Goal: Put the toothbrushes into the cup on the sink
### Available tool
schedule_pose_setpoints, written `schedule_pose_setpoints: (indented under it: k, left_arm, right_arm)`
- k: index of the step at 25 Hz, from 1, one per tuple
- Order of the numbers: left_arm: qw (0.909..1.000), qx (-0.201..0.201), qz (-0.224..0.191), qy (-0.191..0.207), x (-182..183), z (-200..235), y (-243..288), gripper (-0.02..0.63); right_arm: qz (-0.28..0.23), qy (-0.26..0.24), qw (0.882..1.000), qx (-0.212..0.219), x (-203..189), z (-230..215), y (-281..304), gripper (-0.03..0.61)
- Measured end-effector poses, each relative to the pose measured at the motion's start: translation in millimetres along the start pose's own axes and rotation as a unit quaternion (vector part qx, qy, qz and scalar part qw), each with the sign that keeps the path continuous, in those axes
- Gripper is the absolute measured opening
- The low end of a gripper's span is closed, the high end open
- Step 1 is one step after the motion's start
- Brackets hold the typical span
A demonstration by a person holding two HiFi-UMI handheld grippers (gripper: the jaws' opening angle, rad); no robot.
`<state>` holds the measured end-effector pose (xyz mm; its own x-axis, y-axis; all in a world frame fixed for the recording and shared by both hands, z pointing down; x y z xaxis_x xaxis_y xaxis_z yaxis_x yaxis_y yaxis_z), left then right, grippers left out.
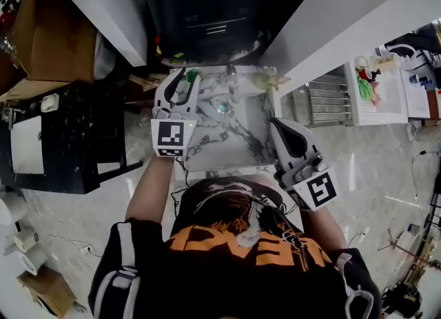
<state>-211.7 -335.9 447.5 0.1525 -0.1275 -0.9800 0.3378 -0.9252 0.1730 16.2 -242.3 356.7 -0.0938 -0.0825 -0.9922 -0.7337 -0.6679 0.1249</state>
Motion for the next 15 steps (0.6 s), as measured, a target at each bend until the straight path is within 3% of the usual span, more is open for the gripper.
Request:
schedule_pose_setpoints:
  k: [4,9,15]
  left_arm:
    - [0.9997,-0.015,-0.020,-0.003,22,-12,-33,0.082]
    - [0.9974,-0.042,-0.043,0.040,44,-34,-70,0.046]
    - [0.9959,-0.077,-0.034,-0.031,51,-54,-104,0.034]
  right_arm:
    - [-0.006,0.001,1.000,0.009,2,9,2,0.014]
    - [-0.013,0.004,1.000,0.013,5,22,4,0.014]
    - [-0.015,0.013,1.000,0.005,3,39,7,0.014]
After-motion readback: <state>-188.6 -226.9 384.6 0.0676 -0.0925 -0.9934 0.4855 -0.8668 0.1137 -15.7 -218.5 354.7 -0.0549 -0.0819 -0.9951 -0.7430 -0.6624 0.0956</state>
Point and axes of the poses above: the fingertips, and each gripper's own axes: y forward along the fingers, z to its left, x out of its top, the point moved 6 cm from there along -y, backward along the fingers, and after that the axes turned 7 degrees about z, right-handed, at the moved point
